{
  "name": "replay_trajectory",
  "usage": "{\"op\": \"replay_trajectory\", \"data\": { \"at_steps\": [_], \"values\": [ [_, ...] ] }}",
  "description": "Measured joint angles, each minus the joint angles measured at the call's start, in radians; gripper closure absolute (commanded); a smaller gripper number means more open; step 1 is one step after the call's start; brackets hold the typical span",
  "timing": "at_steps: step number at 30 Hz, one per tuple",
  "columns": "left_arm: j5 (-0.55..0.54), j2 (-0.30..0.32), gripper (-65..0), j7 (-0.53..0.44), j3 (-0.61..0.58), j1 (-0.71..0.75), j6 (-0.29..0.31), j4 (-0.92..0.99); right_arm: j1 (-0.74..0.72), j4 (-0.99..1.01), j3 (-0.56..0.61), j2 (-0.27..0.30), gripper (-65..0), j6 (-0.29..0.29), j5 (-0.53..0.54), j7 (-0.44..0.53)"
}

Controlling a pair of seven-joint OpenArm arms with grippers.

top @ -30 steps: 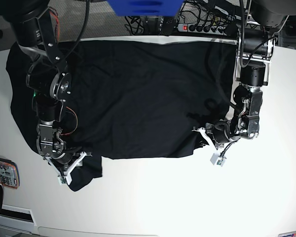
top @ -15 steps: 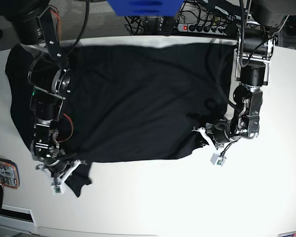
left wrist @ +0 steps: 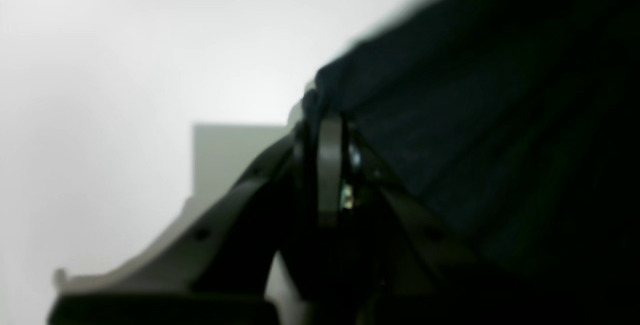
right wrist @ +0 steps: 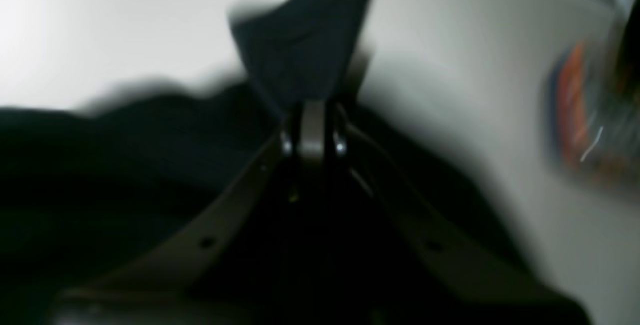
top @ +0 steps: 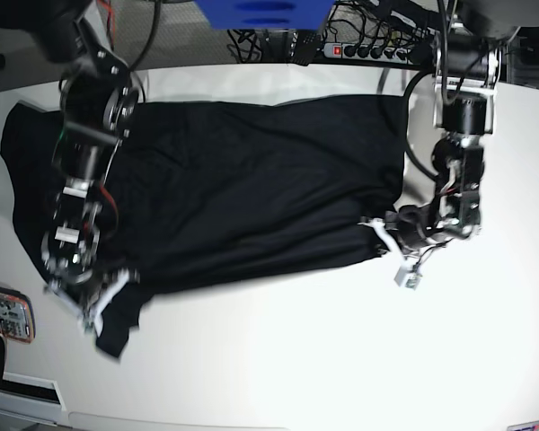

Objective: Fold the T-shirt properly
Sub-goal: 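Lift the hem edge with both grippers and fold it toward the collar edge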

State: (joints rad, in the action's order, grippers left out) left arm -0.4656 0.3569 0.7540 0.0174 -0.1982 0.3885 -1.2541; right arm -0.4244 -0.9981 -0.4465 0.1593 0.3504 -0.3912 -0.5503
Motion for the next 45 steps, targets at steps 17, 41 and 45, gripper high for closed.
{"op": "replay_trajectory", "data": {
  "at_steps": [17,41,45],
  "values": [
    [-0.005,-0.007,0.0,0.077,0.051,0.066,0.004,-0.214,0.097,-0.254,-0.083,-0.028,0.0,0.002,0.024,0.047],
    [0.206,-0.011,0.0,0.069,0.048,0.288,0.01,-0.603,0.293,-0.483,-0.165,-0.056,0.0,0.014,0.018,0.017],
    [0.214,-0.043,0.0,0.072,0.049,0.313,0.008,-0.607,0.335,-0.504,-0.166,-0.055,0.0,0.002,0.02,0.031]
  ]
}}
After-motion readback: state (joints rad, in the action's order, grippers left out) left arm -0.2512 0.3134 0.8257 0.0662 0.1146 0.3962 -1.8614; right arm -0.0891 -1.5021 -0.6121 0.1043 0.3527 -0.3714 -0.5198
